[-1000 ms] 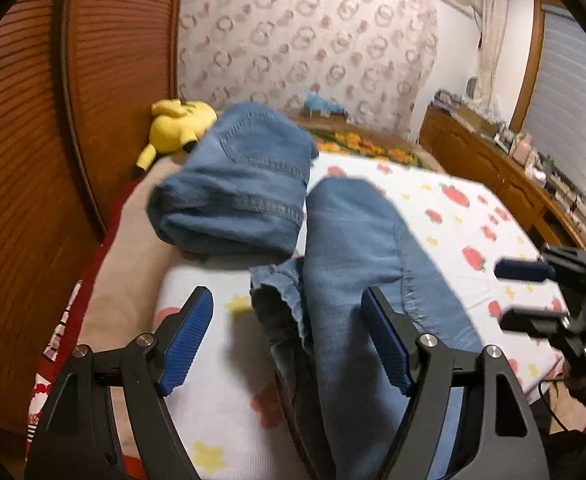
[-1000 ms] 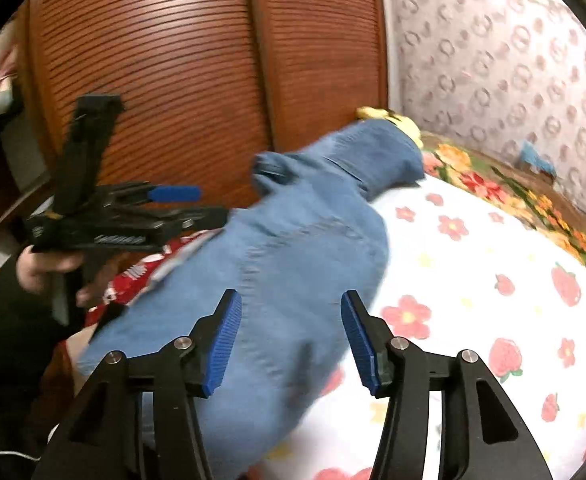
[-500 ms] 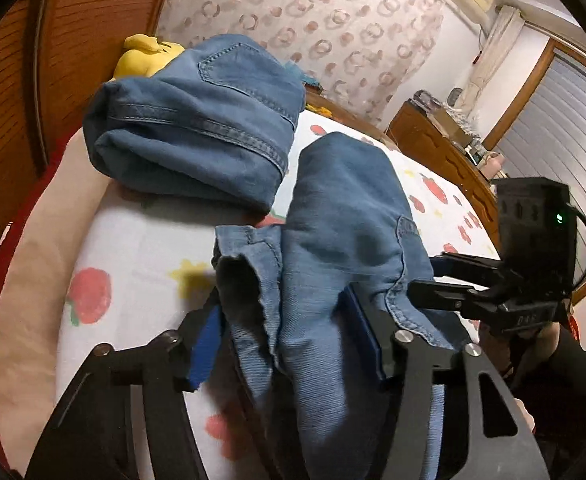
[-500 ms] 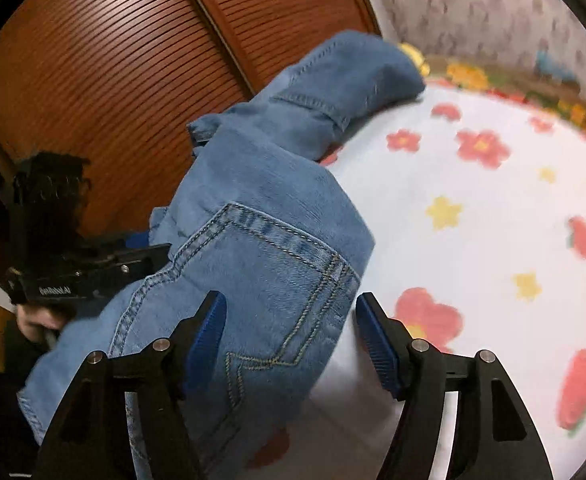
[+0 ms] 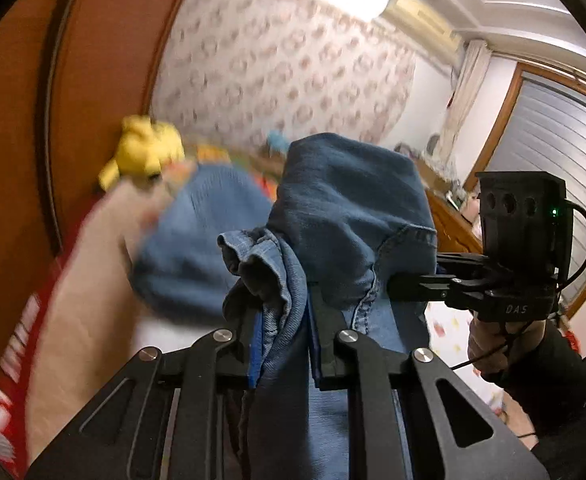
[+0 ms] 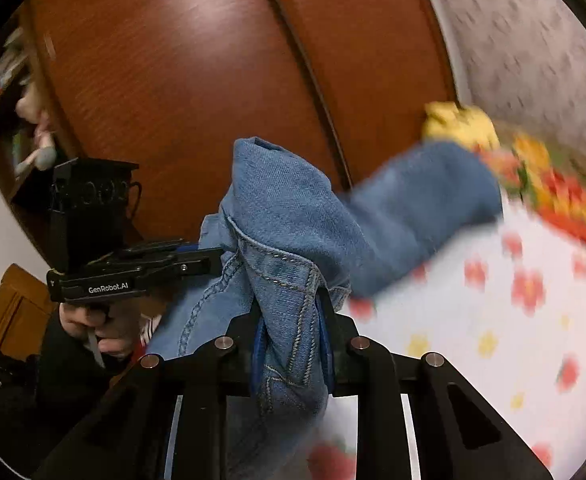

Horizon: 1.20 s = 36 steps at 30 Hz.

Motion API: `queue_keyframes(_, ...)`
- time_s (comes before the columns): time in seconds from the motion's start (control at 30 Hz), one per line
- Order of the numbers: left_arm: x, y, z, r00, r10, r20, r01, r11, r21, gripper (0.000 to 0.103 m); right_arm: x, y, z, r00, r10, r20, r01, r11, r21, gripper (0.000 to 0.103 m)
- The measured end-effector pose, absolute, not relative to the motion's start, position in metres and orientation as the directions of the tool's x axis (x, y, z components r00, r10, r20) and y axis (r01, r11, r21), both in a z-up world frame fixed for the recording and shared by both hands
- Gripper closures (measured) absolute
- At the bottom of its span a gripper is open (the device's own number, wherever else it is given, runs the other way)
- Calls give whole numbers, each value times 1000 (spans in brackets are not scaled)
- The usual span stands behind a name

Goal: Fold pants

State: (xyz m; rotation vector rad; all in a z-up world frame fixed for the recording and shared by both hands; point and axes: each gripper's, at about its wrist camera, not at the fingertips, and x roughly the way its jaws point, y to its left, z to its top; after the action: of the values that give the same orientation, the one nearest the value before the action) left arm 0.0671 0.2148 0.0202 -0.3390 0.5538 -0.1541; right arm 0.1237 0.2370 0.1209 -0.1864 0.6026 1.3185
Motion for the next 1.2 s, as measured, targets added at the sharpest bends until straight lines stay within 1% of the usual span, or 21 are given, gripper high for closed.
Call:
queue_keyframes(0.07, 77, 227, 50, 865, -185, -467, 41, 953, -301, 84, 133, 254, 141, 139, 863, -485, -954, 248, 167, 80)
queue_keyframes(0.17, 102, 244, 81, 883, -126, -453, 27, 976, -218, 84, 156, 281, 161, 180, 879, -441, -957, 261, 130, 80)
queue_keyframes(0.2, 123, 249, 91, 882, -102, -461, 18, 983, -183, 84, 170, 289, 165, 185, 884, -429, -954, 267, 139, 80)
queue_keyframes(0.27, 158, 256, 94, 869, -83, -489, 10, 989, -150, 84, 199, 307, 164, 208, 885, -417, -942, 295, 157, 80)
queue_keyframes(0.33, 196, 259, 87, 843, -75, -532, 4, 991, -133, 83, 231, 320, 156, 245, 872, -425, -925, 342, 168, 78)
queue_keyframes(0.43, 253, 269, 59, 796, -55, -603, -15, 994, -111, 83, 279, 339, 129, 293, 832, -471, -883, 425, 200, 72)
queue_keyframes(0.5, 289, 272, 27, 749, -31, -662, -33, 996, -83, 82, 305, 369, 111, 349, 778, -523, -852, 495, 168, 61)
queue_keyframes(0.53, 298, 274, 19, 733, -26, -680, -37, 996, -77, 82, 320, 378, 99, 374, 741, -558, -834, 532, 148, 59)
queue_keyframes(0.6, 318, 280, -12, 677, -26, -736, -51, 995, -82, 81, 340, 389, 79, 410, 674, -614, -799, 590, 115, 58)
queue_keyframes(0.7, 326, 280, -28, 656, -8, -755, -56, 997, -59, 80, 353, 393, 66, 427, 656, -622, -778, 617, 117, 58)
queue_keyframes(0.77, 327, 281, -32, 647, -6, -763, -56, 997, -55, 80, 350, 392, 68, 429, 670, -605, -790, 604, 108, 57)
queue_keyframes(0.83, 324, 282, -29, 645, -11, -764, -55, 997, -61, 74, 349, 389, 78, 432, 693, -577, -798, 592, 113, 57)
queue_keyframes(0.87, 320, 282, -26, 648, -1, -761, -59, 997, -52, 67, 348, 389, 79, 419, 706, -571, -808, 577, 121, 57)
queue_keyframes(0.9, 325, 285, -26, 652, 13, -758, -68, 997, -42, 58, 339, 381, 80, 412, 713, -567, -814, 568, 123, 57)
queue_keyframes(1.03, 305, 280, -3, 685, 56, -726, -96, 995, -14, 45, 320, 380, 86, 416, 727, -547, -828, 551, 103, 57)
queue_keyframes(1.07, 298, 275, 4, 701, 67, -710, -99, 995, -3, 35, 316, 380, 86, 420, 729, -541, -828, 551, 100, 57)
queue_keyframes(1.1, 294, 273, 8, 712, 69, -699, -97, 995, -1, 31, 310, 370, 85, 424, 731, -534, -828, 552, 99, 57)
queue_keyframes(1.17, 279, 262, 20, 738, 66, -671, -86, 996, 3, 26, 286, 347, 90, 444, 729, -522, -820, 565, 92, 57)
queue_keyframes(1.2, 270, 254, 26, 754, 62, -654, -79, 997, 3, 26, 280, 334, 89, 456, 726, -515, -815, 573, 86, 57)
